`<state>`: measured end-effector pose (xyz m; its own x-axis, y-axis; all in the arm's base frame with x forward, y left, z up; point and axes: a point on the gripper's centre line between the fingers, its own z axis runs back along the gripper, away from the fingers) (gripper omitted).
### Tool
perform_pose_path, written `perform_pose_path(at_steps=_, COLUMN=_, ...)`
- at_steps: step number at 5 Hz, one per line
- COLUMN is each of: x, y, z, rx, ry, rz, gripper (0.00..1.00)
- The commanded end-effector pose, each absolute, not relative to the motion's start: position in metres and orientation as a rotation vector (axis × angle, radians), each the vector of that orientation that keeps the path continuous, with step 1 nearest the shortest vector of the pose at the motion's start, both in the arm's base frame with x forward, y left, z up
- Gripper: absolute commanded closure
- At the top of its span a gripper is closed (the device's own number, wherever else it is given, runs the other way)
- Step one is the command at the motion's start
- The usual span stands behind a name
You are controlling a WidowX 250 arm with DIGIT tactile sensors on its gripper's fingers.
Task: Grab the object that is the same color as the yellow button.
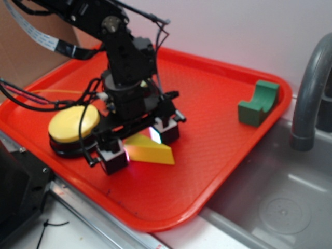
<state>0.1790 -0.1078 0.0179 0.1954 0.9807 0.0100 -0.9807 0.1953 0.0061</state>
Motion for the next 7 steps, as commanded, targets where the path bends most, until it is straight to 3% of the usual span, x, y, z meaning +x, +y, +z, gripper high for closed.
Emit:
perform_pose_path(at_steps=1, x=0.185, y=-0.105, z=0.016, rx=-0.002, ry=-0.057, rz=1.367, gripper=1.0)
perform_pose_path(at_steps=2, x=0.185, y=-0.101, z=0.023, rx=-0.006, ry=-0.088, rz=1.375, gripper=1.0)
perform_pose_path(at_steps=3, x=0.183, y=-0.09, z=0.052, rx=-0.023, ry=-0.144, rz=1.301, gripper=1.0)
perform_pose_path(at_steps=4, x=0.186, y=-0.076, z=0.08, rx=-0.04, ry=-0.126, rz=1.18, gripper=1.0)
perform_pose_path(at_steps=6, x=0.189, y=-0.054, z=0.159, rx=-0.043, ry=-0.009, rz=0.705, gripper=1.0)
perform_pose_path(at_steps=7, x=0.186, y=-0.054, z=0.189, rx=-0.004, ry=-0.086, rz=0.563, gripper=1.0)
